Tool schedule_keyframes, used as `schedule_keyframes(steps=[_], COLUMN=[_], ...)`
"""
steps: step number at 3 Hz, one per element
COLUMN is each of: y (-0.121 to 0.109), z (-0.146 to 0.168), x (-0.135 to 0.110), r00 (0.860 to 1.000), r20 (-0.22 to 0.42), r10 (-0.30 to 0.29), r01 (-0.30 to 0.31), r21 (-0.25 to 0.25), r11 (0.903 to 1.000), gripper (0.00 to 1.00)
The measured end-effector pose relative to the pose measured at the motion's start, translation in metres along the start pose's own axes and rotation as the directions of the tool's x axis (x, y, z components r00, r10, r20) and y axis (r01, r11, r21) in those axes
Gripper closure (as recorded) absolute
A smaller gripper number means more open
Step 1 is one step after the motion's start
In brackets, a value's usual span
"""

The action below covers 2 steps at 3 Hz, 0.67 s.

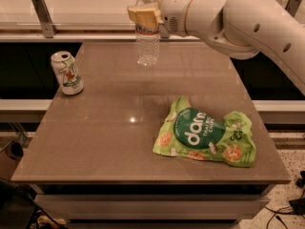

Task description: Move water bottle near 7up can

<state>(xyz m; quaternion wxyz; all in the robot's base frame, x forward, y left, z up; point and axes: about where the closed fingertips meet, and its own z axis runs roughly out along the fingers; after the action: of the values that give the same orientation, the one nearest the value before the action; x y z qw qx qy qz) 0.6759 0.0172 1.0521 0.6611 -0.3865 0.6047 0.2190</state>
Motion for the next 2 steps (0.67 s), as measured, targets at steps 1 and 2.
schedule_keyframes(steps=[1, 2], y=[0.021, 0.047], z=[0.014, 0.028], x=[-0.002, -0.010], r00=[1.000, 1.000], r20=[0.015, 0.022], r10=[0.001, -0.018], r01=[-0.001, 0.019], r21=[-0.020, -0.041], r11=[0.9998, 0.9990], gripper=[1.00, 1.00])
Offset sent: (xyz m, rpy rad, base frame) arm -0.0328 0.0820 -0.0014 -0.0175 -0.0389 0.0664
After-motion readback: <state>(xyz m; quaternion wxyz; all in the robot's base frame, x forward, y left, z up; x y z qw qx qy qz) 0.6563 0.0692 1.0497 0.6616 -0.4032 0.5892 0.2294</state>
